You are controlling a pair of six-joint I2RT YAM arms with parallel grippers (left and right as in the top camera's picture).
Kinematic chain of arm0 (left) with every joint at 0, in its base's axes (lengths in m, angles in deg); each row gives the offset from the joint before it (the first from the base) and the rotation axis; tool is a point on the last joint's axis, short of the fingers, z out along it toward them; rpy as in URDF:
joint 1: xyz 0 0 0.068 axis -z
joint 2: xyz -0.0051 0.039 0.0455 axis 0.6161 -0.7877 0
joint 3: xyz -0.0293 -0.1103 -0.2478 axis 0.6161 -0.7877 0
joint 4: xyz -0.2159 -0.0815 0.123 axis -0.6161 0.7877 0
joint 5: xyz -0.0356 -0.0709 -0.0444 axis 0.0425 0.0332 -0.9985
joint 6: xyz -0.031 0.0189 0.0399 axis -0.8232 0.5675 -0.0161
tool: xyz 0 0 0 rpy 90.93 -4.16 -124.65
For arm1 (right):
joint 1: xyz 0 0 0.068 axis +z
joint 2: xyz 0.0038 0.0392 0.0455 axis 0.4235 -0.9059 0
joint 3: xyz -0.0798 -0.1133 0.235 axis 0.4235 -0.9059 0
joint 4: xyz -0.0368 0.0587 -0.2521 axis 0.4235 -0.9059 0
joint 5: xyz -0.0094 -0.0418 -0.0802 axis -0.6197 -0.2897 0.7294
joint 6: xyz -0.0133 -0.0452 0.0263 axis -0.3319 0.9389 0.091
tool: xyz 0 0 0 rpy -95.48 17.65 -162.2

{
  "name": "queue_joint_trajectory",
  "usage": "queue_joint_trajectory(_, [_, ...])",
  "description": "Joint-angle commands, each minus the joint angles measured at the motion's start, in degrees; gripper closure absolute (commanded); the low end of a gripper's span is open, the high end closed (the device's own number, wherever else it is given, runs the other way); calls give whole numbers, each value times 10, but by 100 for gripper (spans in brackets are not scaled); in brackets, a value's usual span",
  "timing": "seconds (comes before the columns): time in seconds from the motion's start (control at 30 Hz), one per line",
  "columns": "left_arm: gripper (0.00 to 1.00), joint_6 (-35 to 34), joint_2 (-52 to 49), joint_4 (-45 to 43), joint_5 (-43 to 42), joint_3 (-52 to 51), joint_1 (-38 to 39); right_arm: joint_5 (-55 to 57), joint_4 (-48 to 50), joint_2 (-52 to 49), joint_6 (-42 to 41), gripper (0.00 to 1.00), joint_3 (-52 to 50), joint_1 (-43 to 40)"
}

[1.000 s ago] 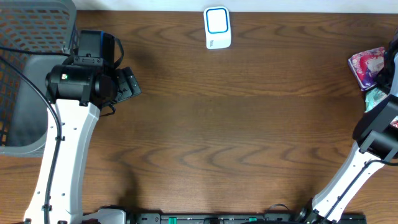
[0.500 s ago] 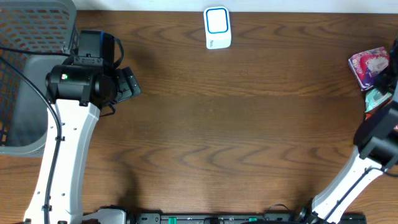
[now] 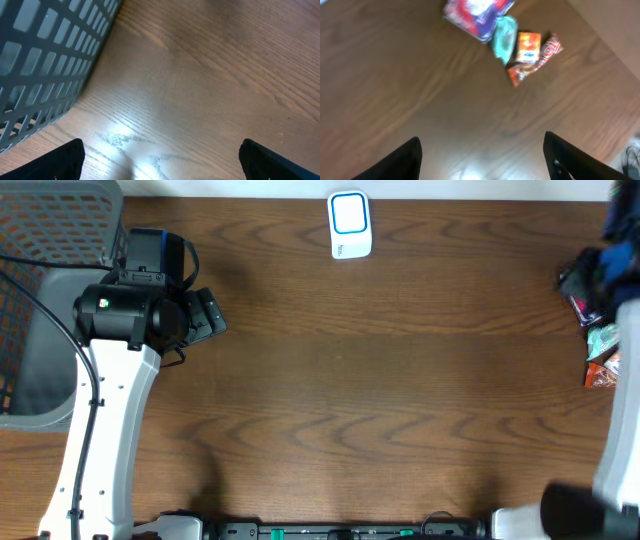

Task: Scan the item barcode

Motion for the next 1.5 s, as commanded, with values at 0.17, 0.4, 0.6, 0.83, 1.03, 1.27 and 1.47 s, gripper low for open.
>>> queue_joint_trajectory(0.17, [2,-5,-2,2,3,2,0,-41,66,240,12,26,-249,163])
queue_joint_trajectory(0.4, [2,-5,-2,2,3,2,0,-120,86,409,12,1,-386,265])
queue_joint_trajectory(0.6, [2,-5,-2,2,3,2,0,-134,35,480,12,1,-412,270])
queue_joint_trajectory(0.83, [2,-5,-2,2,3,2,0,-134,-20,495,12,1,-412,270])
queue_joint_trajectory(1.03, [2,-5,-2,2,3,2,0,-129,-29,495,21,1,-412,270])
queue_joint_trajectory(1.27, [2,-5,-2,2,3,2,0,-129,-39,495,21,1,-412,270])
queue_joint_trajectory(1.47, [2,-5,-2,2,3,2,0,-122,-9,519,33,1,-425,262])
